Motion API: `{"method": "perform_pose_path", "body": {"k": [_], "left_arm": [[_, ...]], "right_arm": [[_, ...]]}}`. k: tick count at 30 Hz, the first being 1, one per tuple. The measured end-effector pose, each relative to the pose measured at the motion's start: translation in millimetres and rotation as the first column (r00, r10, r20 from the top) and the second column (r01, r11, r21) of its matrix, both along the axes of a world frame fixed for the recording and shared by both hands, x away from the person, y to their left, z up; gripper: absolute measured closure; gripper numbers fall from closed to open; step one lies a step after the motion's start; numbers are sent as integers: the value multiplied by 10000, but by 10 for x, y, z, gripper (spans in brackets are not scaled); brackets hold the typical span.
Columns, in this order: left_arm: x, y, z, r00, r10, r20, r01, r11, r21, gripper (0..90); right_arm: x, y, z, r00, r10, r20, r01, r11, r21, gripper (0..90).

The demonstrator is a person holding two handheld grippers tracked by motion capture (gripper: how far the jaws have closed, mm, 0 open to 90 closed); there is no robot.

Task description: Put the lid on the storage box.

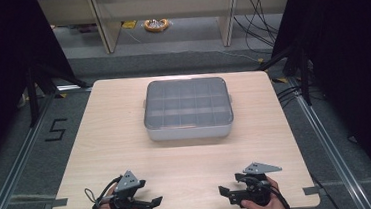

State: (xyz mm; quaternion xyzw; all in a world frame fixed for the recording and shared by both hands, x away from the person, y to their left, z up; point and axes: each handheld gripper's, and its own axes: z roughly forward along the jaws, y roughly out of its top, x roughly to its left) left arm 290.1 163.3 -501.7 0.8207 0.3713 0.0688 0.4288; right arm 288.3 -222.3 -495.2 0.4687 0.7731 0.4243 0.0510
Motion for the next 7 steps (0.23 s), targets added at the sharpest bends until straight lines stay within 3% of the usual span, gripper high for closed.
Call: {"method": "perform_pose_path", "body": {"k": [1,2,3,4,7], "left_arm": [[-2,-21,-17,9996,277,-60,-279,9990,-342,149],[10,8,-7,9999,106,-54,-105,9999,46,149],[4,-3,-11,9998,183,-120,-185,9997,-126,149],[10,8,-7,9999,103,-63,-102,9999,36,149],[10,1,-8,9999,137,-29,-137,9999,-18,149]], "right_arm": [[5,-8,-5,10000,-10,-27,10,10000,-17,179],[8,-17,-3,9999,-41,-139,41,10000,-22,179],[16,-17,-16,10000,-44,-61,44,10000,-44,180],[16,-18,-15,10000,-55,-66,54,10000,-47,180],[17,-16,-15,9999,-25,-99,25,10000,-62,180]]}}
